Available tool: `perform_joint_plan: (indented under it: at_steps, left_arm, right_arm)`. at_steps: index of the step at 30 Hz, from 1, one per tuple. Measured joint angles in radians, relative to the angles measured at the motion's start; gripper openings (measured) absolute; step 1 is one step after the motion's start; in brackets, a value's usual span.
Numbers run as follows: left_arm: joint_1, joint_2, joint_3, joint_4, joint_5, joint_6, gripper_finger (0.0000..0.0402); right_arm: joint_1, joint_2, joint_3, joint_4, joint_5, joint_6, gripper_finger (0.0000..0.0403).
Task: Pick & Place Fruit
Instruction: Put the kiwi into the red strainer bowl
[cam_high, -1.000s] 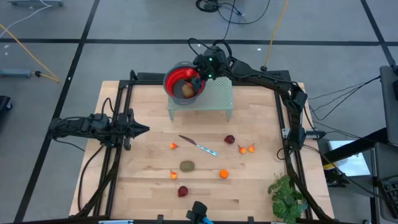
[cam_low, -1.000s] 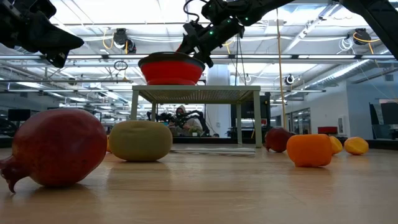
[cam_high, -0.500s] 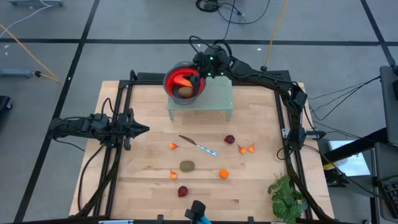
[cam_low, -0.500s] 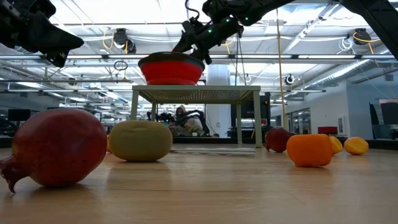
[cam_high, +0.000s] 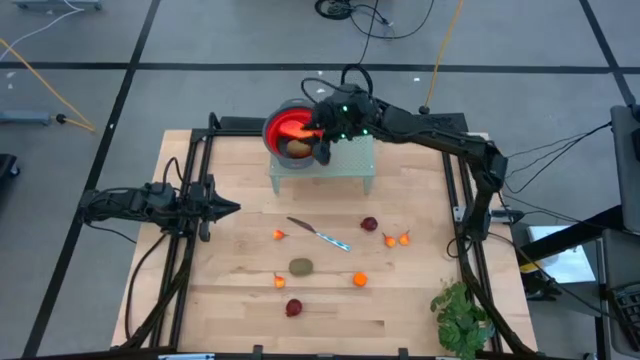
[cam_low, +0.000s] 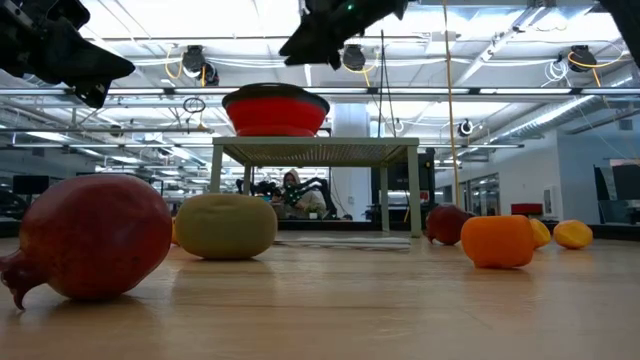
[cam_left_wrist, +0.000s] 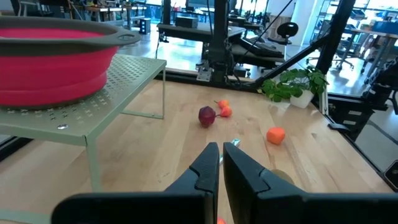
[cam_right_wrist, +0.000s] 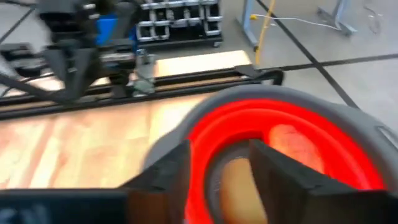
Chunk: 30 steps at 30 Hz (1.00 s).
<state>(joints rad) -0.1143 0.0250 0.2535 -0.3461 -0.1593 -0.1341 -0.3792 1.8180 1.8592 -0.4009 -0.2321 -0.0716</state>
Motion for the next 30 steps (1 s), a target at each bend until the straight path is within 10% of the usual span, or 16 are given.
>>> perform_joint_plan:
  at_steps: [9, 30]
  left_arm:
    - [0.000, 0.000, 0.000, 0.020, 0.000, -0.006, 0.0021]
    - [0.000, 0.000, 0.000, 0.300, 0.000, 0.043, 0.0021]
  right_arm:
    - [0.085, -0.169, -0.250, 0.147, 0.003, 0.008, 0.0006]
    - [0.198, -0.824, -1.105, 0.726, 0.052, 0.247, 0.0001]
